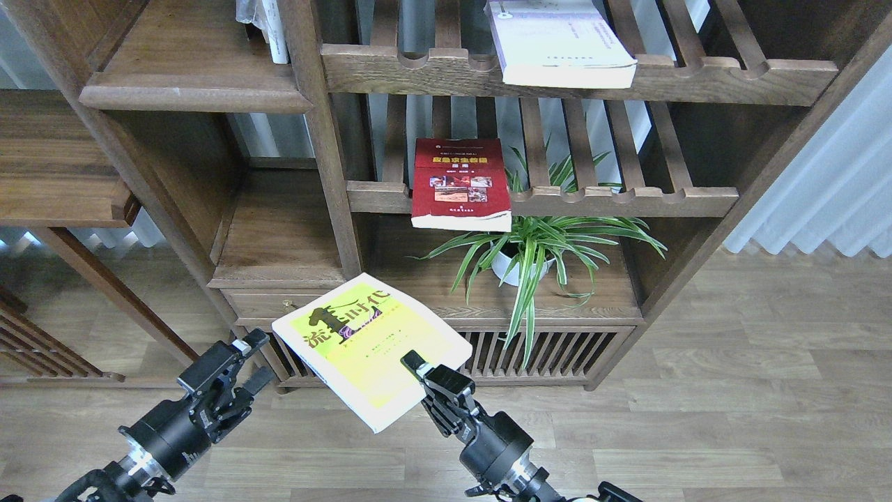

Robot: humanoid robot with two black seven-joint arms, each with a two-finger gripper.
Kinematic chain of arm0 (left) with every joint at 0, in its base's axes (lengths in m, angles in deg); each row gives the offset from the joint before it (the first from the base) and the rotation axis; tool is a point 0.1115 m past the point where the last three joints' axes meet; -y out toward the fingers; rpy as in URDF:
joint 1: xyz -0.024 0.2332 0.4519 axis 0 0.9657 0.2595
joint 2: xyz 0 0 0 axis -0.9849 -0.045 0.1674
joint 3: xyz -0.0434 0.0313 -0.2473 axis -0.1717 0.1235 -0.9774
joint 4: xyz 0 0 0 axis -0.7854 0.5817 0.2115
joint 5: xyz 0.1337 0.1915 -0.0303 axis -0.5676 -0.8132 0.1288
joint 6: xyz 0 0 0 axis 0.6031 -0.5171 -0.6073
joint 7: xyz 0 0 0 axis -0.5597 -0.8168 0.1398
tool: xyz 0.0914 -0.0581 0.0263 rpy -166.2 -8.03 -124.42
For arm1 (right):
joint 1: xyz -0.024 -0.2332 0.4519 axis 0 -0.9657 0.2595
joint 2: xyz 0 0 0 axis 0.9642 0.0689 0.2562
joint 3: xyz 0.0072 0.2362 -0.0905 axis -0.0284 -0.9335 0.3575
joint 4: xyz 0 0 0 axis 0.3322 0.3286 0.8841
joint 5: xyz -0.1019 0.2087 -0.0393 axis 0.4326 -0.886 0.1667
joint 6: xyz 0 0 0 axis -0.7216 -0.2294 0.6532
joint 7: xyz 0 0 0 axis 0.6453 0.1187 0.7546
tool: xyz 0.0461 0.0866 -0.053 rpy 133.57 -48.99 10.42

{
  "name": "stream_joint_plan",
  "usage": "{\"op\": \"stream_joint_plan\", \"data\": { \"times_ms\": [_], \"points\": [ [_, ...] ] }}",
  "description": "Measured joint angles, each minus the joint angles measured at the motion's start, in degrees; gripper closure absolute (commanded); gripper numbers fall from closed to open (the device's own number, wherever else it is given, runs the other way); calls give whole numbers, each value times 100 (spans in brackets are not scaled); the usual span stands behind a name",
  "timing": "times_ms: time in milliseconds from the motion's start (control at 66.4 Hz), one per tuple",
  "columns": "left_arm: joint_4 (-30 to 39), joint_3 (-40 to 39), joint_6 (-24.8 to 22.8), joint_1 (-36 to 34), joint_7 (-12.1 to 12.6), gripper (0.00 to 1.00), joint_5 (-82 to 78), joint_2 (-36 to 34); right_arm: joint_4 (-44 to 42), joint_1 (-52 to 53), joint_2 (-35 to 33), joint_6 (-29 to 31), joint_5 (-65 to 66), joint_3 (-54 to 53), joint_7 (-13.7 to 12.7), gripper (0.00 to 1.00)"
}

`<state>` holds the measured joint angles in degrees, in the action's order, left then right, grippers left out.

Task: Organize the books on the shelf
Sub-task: 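Grasp the yellow book's edge with the left gripper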

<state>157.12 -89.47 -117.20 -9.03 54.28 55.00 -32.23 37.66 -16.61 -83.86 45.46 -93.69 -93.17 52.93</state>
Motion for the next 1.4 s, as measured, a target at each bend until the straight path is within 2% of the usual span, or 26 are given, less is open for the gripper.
{"op": "stream_joint_plan", "data": {
  "times_ms": [768, 1265, 1341, 1401],
  "points": [
    [-441, -165, 0, 2, 3, 0, -420, 742, 12, -9, 0, 0, 8, 86, -11, 96],
    [-517, -108, 0, -12, -48, 0, -544, 773, 22, -127, 0, -1, 53, 104, -87, 96],
    [-517, -39, 0, -54, -12, 5, -551, 796, 22, -138, 0, -2, 53, 102, -93, 96],
    [-517, 49, 0, -65, -1, 5, -559, 791, 22, -156, 0, -2, 53, 101, -93, 96]
  ]
}}
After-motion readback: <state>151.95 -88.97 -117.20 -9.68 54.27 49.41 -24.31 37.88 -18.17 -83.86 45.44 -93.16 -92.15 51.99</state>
